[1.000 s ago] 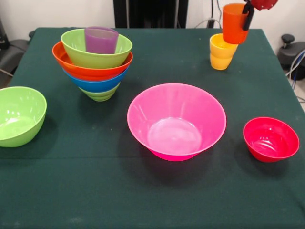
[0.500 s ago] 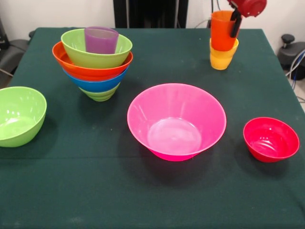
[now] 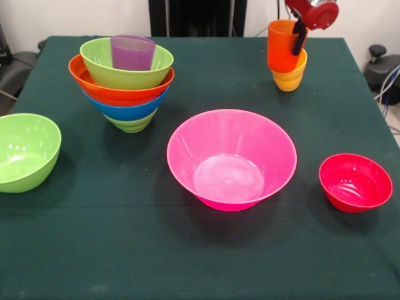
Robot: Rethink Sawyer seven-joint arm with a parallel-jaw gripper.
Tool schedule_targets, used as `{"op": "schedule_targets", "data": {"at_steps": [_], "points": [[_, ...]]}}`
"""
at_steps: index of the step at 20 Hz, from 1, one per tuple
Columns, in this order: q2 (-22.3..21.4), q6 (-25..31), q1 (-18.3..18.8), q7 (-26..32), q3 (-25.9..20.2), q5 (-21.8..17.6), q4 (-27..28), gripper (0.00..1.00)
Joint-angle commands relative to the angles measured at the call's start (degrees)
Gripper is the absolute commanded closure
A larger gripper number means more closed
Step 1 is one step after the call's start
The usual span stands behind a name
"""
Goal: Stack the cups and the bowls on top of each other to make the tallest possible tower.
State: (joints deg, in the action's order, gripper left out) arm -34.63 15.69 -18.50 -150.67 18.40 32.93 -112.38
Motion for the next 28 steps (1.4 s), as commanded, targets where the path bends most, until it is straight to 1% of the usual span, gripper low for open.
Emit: {"op": "schedule_targets", "data": {"at_steps": [1, 9, 15, 28], "points": [[1.5, -2.9, -0.5, -11.0, -5.3, 1.9, -2.8, 1.0], [0.4, -2.2, -1.2, -11.2, -5.2, 2.1, -3.4, 1.0], [-1.6, -0.6, -1.5, -11.0, -5.0, 2.0, -4.6, 1.0], [-3.3, -2.3, 0.2, -9.5, -6.3, 1.4, -7.2, 1.0]]}}
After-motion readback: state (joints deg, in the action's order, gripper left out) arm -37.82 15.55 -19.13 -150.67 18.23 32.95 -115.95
